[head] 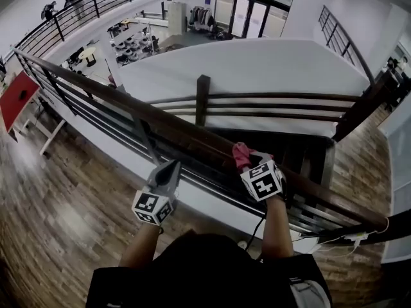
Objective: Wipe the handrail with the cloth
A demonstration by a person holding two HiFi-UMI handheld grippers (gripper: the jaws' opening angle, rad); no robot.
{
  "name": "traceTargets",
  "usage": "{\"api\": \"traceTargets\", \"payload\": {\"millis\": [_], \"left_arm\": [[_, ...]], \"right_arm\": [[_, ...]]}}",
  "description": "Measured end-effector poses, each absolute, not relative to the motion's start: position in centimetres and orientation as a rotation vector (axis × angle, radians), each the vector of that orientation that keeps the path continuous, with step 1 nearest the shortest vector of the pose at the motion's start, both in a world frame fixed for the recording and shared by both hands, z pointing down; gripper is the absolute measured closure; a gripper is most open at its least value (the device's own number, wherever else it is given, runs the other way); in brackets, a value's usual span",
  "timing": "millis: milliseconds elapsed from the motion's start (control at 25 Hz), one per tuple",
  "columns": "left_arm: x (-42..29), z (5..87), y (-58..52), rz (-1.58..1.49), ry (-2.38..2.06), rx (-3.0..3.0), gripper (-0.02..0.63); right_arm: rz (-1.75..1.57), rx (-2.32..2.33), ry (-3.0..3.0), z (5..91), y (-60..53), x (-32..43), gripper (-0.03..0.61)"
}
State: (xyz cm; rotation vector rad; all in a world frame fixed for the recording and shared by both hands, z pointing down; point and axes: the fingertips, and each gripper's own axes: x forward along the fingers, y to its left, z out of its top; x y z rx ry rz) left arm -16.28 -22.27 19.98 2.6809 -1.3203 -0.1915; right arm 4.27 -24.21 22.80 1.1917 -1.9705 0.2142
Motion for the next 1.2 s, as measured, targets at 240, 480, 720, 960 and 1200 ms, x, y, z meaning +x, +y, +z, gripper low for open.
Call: {"api": "traceTargets", "payload": {"millis": [240, 480, 720, 960, 1200], "left_arm": [[-17.6, 19.8, -23.1, -0.162, -1.293, 2.713, 0.614], [-17.5, 20.0, -24.3, -0.172, -1.31, 2.687, 0.614], [-18.2, 19.8, -25.3, -0.14, -1.35, 2.674, 0.614], [-19.9, 20.7, -25.7, -0.152, -1.415, 2.595, 0.614], [-21.6, 21.1, -26.2, -0.186, -1.475, 2.545, 0.614]], "right_arm": [[0.175, 1.197, -1.96, 22.8, -25.4, 1.6, 0.526], [0.139, 1.068, -1.996, 23.1, -26.1, -1.1, 0.526], [0.05, 0.952, -1.994, 23.1, -27.3, -4.8, 0.526], [0.007, 0.865, -2.019, 23.3, -27.6, -6.7, 0.526], [0.002, 0.815, -2.057, 23.3, -28.4, -8.2, 0.526]]}}
